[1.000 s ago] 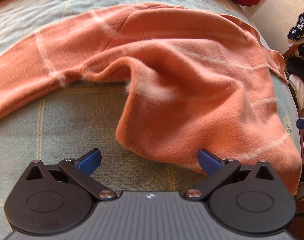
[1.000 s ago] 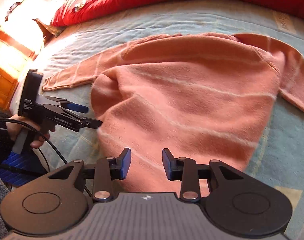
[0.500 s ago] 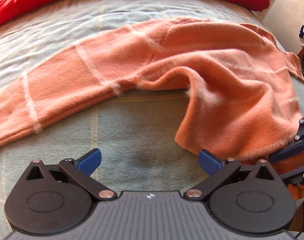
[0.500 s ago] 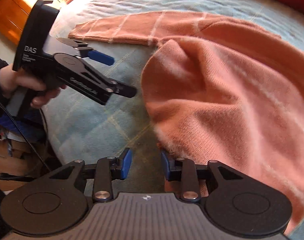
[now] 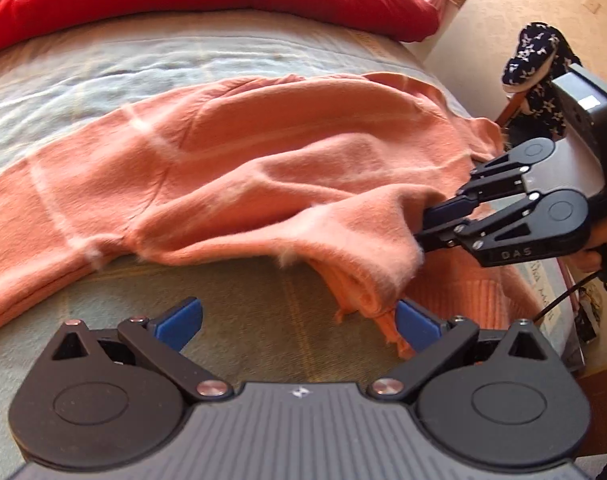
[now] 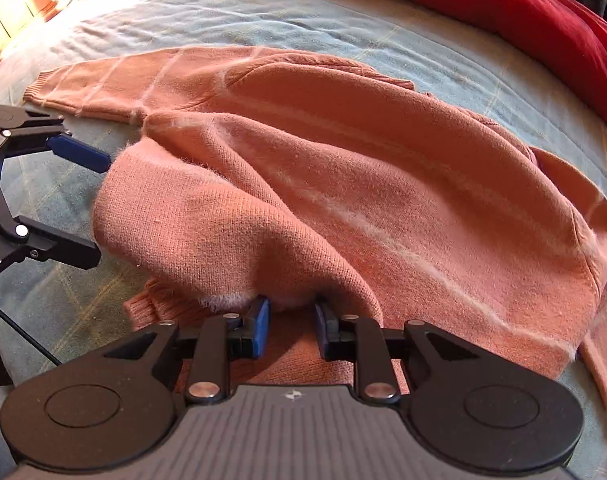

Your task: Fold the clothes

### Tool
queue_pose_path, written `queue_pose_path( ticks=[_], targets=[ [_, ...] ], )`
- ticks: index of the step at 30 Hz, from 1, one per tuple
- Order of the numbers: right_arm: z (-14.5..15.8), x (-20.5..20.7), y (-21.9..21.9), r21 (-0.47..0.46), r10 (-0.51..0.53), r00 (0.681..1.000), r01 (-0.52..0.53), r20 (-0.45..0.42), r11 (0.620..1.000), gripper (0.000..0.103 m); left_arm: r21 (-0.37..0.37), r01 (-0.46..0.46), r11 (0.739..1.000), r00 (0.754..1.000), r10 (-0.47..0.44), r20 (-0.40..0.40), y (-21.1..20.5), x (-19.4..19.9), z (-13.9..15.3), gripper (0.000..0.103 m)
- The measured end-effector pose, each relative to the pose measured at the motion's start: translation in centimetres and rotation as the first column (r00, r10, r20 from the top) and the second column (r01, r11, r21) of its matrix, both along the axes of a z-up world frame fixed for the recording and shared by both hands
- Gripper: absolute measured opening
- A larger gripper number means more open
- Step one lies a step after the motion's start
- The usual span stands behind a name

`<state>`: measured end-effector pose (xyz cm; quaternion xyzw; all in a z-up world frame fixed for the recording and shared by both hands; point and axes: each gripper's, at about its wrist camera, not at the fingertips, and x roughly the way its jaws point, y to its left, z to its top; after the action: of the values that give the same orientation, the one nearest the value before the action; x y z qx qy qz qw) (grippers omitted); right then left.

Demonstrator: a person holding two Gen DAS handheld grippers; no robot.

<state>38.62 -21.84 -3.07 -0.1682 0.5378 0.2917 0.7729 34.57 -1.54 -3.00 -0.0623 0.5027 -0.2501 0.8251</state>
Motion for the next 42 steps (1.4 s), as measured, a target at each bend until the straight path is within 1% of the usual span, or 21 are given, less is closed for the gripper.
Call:
queue_pose_path(
  ticks=[3, 5, 7, 9, 11, 12, 13, 17, 19, 20, 21, 23, 24, 25, 27, 30, 33, 36, 38, 40, 42],
  targets=[
    [0.3, -0.8, 0.6, -0.02, 0.03, 0.999, -0.03, 0.03, 0.999, 0.028, -0.064, 0.025, 0.998, 1.0, -0.024, 0.017, -0.9, 1.6, 0.3, 0.101],
    [1.1, -1.6, 1.0, -0.017, 0.054, 0.998, -0.053, 0.045, 0.998, 0.031, -0.081, 0.023, 0.996, 0.999, -0.021, 0.031, -1.2, 2.9, 0.4, 0.101],
    [2.0, -2.5, 1.5, 0.01, 0.091, 0.995, -0.092, 0.046, 0.996, 0.044, -0.082, 0.017, 0.996, 0.999, -0.014, 0.033, -1.2, 4.1, 0.1, 0.101],
    [2.6, -3.6, 2.2, 0.048, 0.134, 0.99, -0.135, 0.036, 0.99, 0.048, -0.086, 0.008, 0.996, 1.0, -0.006, 0.025, -1.2, 5.4, -0.3, 0.101],
    [2.7, -4.5, 3.1, 0.074, 0.163, 0.986, -0.164, 0.021, 0.984, 0.054, -0.091, 0.001, 0.996, 1.0, -0.001, 0.007, -1.2, 6.3, -0.6, 0.101],
    [2.2, -4.9, 3.8, 0.074, 0.168, 0.986, -0.169, 0.017, 0.983, 0.058, -0.09, -0.004, 0.996, 1.0, 0.004, 0.003, -1.3, 6.7, -0.7, 0.101],
    [1.7, -5.2, 4.4, 0.073, 0.173, 0.985, -0.174, 0.013, 0.982, 0.059, -0.092, -0.008, 0.996, 1.0, 0.008, -0.003, -1.3, 6.8, -0.7, 0.101],
    [-1.4, -6.3, 6.9, 0.029, 0.166, 0.986, -0.167, 0.028, 0.986, 0.062, -0.087, -0.03, 0.996, 0.999, 0.029, -0.014, -1.0, 6.5, -0.3, 0.101],
    [-2.9, -7.1, 7.9, -0.065, 0.17, 0.98, -0.164, 0.099, 0.984, 0.062, -0.081, -0.042, 0.996, 0.999, 0.041, -0.015, -0.8, 6.2, 0.0, 0.101],
    [-3.1, -7.4, 8.1, -0.084, 0.179, 0.975, -0.169, 0.129, 0.982, 0.062, -0.077, -0.048, 0.996, 0.999, 0.047, -0.015, -0.7, 6.0, 0.1, 0.101],
    [-3.3, -7.7, 8.2, -0.104, 0.19, 0.969, -0.175, 0.159, 0.979, 0.061, -0.072, -0.052, 0.996, 0.999, 0.051, -0.011, -0.5, 5.7, 0.4, 0.101],
    [-3.6, -8.3, 8.4, -0.143, 0.209, 0.954, -0.181, 0.216, 0.973, 0.049, -0.059, -0.06, 0.996, 0.998, 0.061, 0.001, 0.2, 4.6, 0.9, 0.101],
    [-3.5, -8.4, 8.4, -0.158, 0.207, 0.95, -0.173, 0.235, 0.972, 0.027, -0.053, -0.066, 0.996, 0.998, 0.067, 0.006, 0.8, 3.9, 1.2, 0.101],
    [-3.4, -8.4, 8.3, -0.174, 0.207, 0.946, -0.166, 0.252, 0.971, 0.012, -0.046, -0.078, 0.996, 0.997, 0.079, 0.004, 1.4, 3.2, 1.3, 0.101],
    [-2.7, -8.0, 7.9, -0.154, 0.183, 0.954, -0.149, 0.239, 0.977, 0.01, -0.03, -0.11, 0.994, 0.994, 0.11, -0.006, 2.9, 1.8, 1.5, 0.102],
    [-0.9, -7.1, 7.3, -0.068, 0.131, 0.98, -0.122, 0.15, 0.99, 0.009, 0.003, -0.132, 0.991, 0.99, 0.132, -0.04, 5.1, -0.3, 1.5, 0.102],
    [1.4, -6.7, 6.9, 0.017, 0.115, 0.992, -0.117, 0.06, 0.993, 0.009, 0.034, -0.15, 0.988, 0.986, 0.152, -0.069, 7.6, -2.5, 1.4, 0.102],
    [3.7, -7.0, 7.2, 0.083, 0.141, 0.99, -0.138, -0.02, 0.987, 0.009, 0.051, -0.181, 0.982, 0.979, 0.185, -0.087, 10.0, -4.4, 1.3, 0.102],
    [4.7, -7.2, 7.6, 0.128, 0.16, 0.984, -0.149, -0.076, 0.98, 0.009, 0.041, -0.206, 0.978, 0.974, 0.209, -0.093, 11.2, -5.2, 1.3, 0.102],
    [5.3, -7.5, 8.4, 0.18, 0.176, 0.975, -0.151, -0.135, 0.972, 0.009, 0.027, -0.231, 0.973, 0.968, 0.232, -0.099, 12.3, -5.9, 1.2, 0.102],
    [5.0, -8.0, 9.5, 0.221, 0.184, 0.962, -0.138, -0.2, 0.965, 0.009, 0.014, -0.255, 0.967, 0.961, 0.255, -0.104, 13.4, -6.6, 1.2, 0.102]
  ],
)
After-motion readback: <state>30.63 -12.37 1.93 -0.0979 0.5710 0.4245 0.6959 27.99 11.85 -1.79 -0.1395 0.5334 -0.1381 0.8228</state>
